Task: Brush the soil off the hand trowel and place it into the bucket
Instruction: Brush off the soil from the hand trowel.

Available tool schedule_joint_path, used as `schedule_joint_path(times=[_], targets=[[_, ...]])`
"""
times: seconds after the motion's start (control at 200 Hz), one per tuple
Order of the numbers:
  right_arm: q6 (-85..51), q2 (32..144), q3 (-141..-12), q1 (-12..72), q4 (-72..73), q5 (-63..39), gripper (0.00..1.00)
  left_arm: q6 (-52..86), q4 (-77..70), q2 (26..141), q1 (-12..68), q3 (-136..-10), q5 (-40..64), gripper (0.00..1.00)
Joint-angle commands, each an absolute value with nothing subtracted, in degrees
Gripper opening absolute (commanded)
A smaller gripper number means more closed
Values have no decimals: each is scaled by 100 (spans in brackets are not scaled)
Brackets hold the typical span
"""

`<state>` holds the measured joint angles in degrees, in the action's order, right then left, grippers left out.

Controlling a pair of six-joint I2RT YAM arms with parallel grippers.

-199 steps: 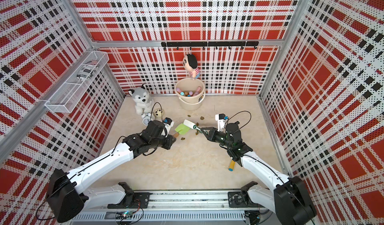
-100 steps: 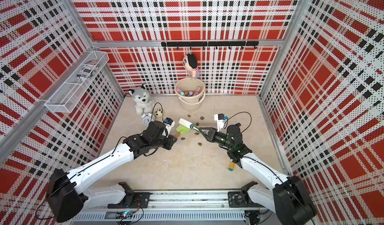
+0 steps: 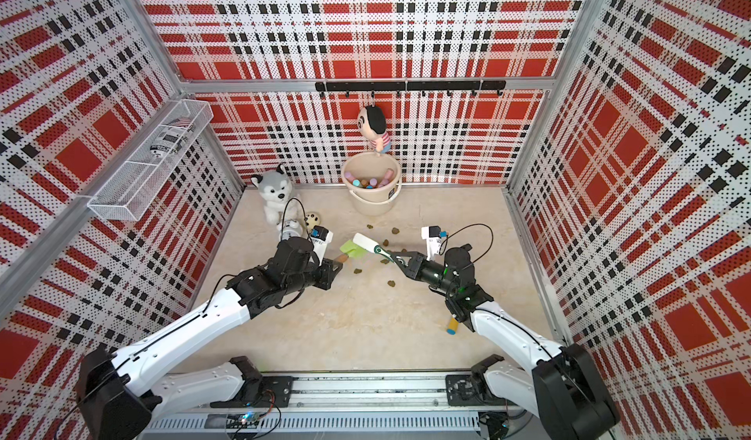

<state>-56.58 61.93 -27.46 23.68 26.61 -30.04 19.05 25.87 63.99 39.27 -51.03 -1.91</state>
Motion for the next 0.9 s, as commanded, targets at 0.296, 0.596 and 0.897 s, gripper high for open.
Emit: schedule_joint_path(times=[0.296, 0.596, 0.897], targets=[[-1732, 5022, -3163, 2032, 918, -1539, 0, 2015, 2783, 5772, 3036, -5754, 1006, 0], [2127, 5251, -3593, 4085, 175, -469, 0, 1565, 4119, 6377, 2837, -6767, 1420, 0], [5195, 5740, -3833, 5673, 458, 1455, 0, 1528, 4228, 6549, 2829, -6670, 1437, 0]])
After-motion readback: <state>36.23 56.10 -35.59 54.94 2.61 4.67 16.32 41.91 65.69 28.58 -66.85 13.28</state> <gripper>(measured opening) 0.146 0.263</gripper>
